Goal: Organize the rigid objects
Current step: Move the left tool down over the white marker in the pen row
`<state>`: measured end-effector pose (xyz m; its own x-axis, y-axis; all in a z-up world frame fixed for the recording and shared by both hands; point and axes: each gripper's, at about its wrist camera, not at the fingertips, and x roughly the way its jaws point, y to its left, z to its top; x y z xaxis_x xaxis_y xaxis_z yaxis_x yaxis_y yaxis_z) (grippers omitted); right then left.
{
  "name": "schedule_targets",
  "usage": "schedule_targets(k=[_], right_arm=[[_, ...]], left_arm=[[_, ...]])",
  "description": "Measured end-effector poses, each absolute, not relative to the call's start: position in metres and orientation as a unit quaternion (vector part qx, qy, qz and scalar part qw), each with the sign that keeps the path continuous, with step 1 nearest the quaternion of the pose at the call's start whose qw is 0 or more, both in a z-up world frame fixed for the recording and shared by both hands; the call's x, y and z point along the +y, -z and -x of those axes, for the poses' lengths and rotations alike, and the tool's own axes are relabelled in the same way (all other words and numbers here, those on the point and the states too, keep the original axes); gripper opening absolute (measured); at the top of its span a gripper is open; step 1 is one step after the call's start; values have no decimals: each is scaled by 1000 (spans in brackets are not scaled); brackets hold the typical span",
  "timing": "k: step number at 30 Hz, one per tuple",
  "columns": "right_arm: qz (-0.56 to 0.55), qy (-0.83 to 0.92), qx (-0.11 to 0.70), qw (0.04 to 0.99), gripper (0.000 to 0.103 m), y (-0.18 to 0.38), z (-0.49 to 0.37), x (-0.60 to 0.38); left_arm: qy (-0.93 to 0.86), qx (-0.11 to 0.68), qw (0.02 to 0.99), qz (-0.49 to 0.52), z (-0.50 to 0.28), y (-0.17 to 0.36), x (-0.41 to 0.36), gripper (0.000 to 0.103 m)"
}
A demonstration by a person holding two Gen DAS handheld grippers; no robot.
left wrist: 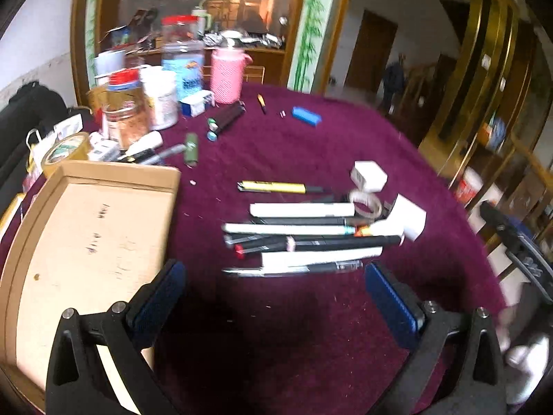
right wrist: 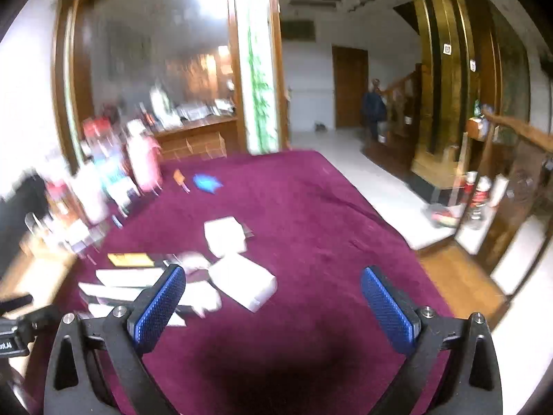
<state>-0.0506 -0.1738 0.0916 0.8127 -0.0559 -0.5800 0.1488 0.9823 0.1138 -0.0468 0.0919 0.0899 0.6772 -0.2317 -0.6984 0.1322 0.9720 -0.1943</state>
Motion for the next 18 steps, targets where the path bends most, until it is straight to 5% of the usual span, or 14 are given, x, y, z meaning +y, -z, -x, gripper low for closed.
schedule_targets(k=[13,18], right_arm=[[-157,101,324,927,102,-45,19,-212],[-166,84,355,916,102,-36,12,-214]], left_arm=[[87,463,882,-18,-20,-59,59,103],[138,508,850,24,-62,-30,41,101]])
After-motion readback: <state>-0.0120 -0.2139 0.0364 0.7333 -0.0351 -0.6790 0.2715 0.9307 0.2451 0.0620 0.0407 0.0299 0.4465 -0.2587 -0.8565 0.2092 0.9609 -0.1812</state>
